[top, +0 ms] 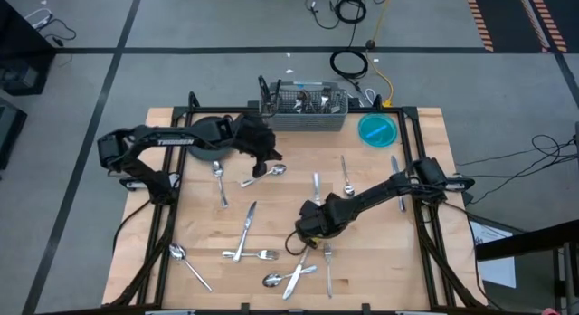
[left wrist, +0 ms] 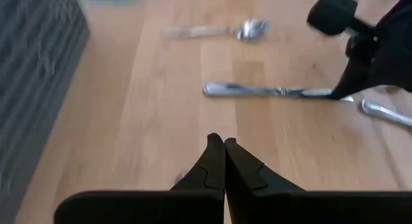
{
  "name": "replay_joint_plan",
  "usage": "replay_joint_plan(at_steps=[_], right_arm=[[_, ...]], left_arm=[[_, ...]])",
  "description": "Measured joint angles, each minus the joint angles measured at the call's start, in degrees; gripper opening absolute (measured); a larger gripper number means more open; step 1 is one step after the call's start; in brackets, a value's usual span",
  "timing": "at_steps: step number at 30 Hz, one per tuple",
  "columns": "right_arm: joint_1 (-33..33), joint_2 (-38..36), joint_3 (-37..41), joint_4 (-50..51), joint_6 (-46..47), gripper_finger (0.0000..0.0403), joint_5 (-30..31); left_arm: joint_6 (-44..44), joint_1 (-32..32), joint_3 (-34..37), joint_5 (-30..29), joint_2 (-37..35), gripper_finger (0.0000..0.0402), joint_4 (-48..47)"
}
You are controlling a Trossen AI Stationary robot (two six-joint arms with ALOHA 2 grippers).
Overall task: Sort silverware
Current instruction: Put the table knife into the silverware organizer
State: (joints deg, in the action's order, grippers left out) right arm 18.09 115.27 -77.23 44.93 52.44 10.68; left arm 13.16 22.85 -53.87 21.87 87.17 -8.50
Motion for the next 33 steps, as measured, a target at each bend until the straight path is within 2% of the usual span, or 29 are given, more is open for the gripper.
replay_joint_plan(at_steps=[4,7,10,12,15,18,23,25,29,33], right_arm=[[2.69,-0.72,0.0,2.76,-1.49,0.0,-0.16],[5.75,-2.01,0.04,8.24,5.62,0.0,2.61],[9.09,-4.28,-0.03,12.89,14.48,0.0,7.27],[10.63,-5.56,-0.09,17.33,19.13,0.0,8.0],[12.1,-7.13,0.01,21.44,25.16,0.0,10.75],[12.27,-9.99,-0.09,20.65,29.37,0.0,17.74],[9.63,-11.57,-0.09,19.97,30.49,0.0,21.31],[9.2,-11.85,-0.09,19.83,30.49,0.0,20.93],[9.81,-11.89,-0.09,18.39,31.14,0.0,20.78],[11.21,-11.89,-0.09,18.15,33.63,0.0,20.71]], left_arm=[[0.34,0.02,-0.07,2.01,2.7,0.0,4.87],[-3.17,0.02,-0.15,3.44,3.22,0.0,2.06],[-3.99,-0.39,-0.17,4.29,3.18,0.0002,0.84],[-3.87,-0.49,-0.17,4.87,3.18,0.0003,1.74],[-3.84,-0.81,-0.24,5.11,3.18,0.0004,6.02],[-3.65,-0.77,-0.26,5.19,3.18,0.0004,13.16],[-3.73,-0.16,-0.59,10.07,5.65,0.0002,24.73],[-4.05,-0.25,-2.49,12.11,8.32,0.0002,23.88],[-9.82,-0.92,-10.47,12.15,15.0,0.0001,14.42],[-12.68,-2.31,-18.57,9.11,20.92,0.0001,8.53]])
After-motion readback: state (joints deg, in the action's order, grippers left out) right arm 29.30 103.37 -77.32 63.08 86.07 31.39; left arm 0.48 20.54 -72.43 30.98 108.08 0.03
